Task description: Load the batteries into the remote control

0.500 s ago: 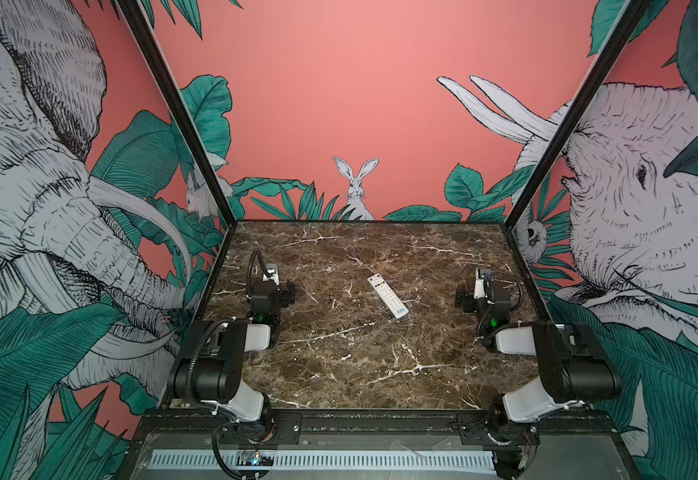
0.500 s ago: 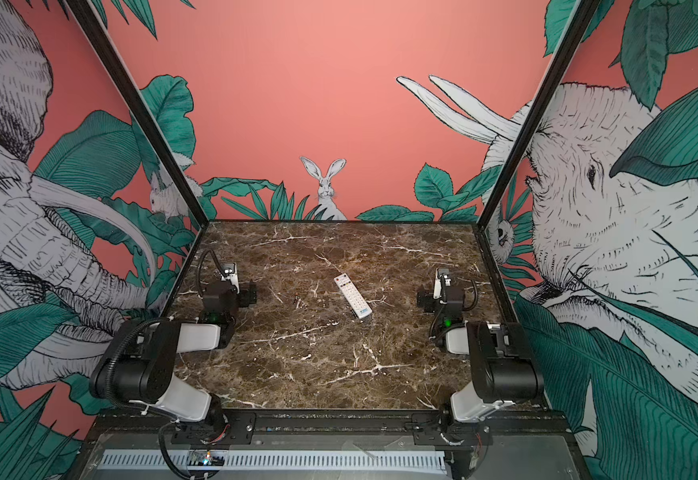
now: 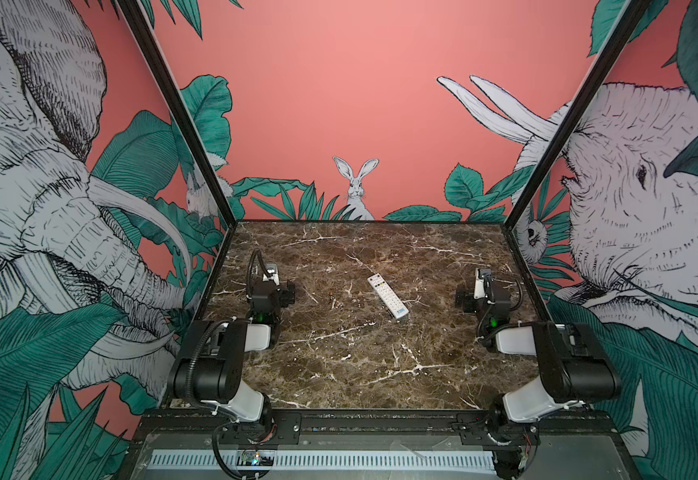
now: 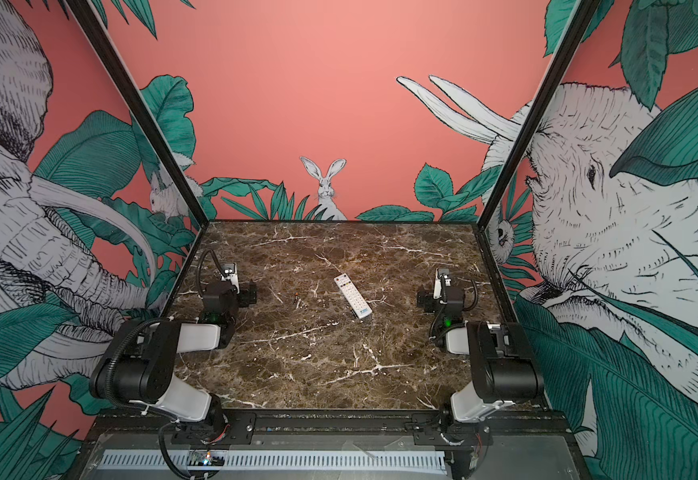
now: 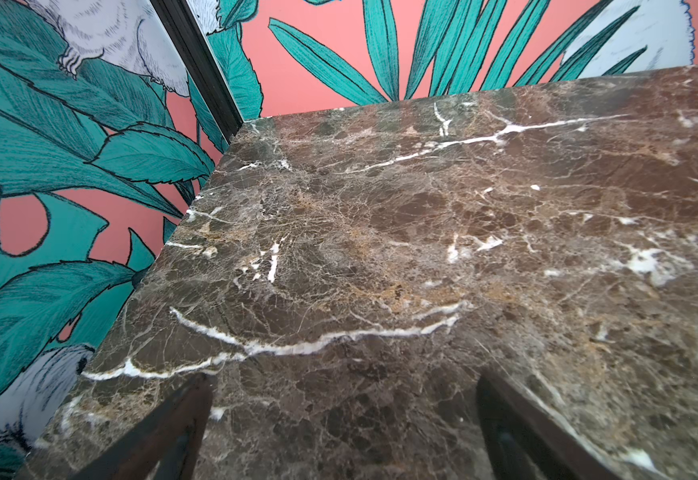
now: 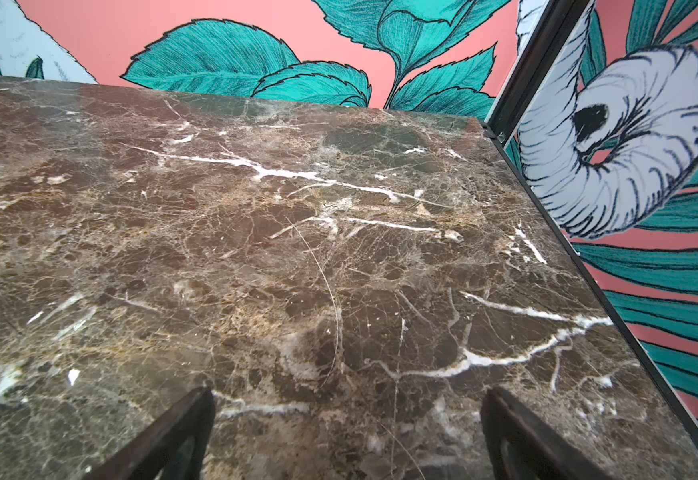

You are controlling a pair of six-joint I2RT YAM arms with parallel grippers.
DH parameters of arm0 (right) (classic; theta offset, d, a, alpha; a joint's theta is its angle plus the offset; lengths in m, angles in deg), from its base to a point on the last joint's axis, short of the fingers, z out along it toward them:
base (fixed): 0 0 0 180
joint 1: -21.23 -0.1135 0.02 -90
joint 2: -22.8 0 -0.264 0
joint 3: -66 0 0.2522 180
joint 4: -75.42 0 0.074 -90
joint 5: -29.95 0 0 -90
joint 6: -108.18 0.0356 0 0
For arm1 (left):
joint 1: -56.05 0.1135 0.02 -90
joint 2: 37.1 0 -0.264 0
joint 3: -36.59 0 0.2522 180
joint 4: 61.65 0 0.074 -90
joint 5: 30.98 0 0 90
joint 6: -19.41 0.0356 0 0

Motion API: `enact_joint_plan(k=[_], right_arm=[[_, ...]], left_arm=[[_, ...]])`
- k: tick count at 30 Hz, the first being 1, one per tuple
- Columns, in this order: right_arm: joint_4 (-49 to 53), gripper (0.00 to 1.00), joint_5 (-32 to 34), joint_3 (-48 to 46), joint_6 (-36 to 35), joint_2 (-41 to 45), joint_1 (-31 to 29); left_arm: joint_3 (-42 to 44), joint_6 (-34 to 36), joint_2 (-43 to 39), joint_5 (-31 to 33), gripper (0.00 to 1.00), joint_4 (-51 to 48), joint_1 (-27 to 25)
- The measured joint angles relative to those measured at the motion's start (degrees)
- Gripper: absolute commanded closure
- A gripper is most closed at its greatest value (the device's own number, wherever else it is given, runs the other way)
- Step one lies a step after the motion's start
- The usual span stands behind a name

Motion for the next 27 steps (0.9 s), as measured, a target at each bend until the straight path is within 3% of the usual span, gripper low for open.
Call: enact_joint_plan(k=[16,27], right_arm=[[0.00,0.01,-0.02,0.00,0.00,0.00,0.00],[0.00,0.01,-0.22,0.00,-0.04,0.00,0.00]], left_arm=[[0.00,0.02,0.00,-0.09,0.01,0.00,0.00],[-0.44,1.97,-0.52,-4.98,0.00,-2.40,0.00]])
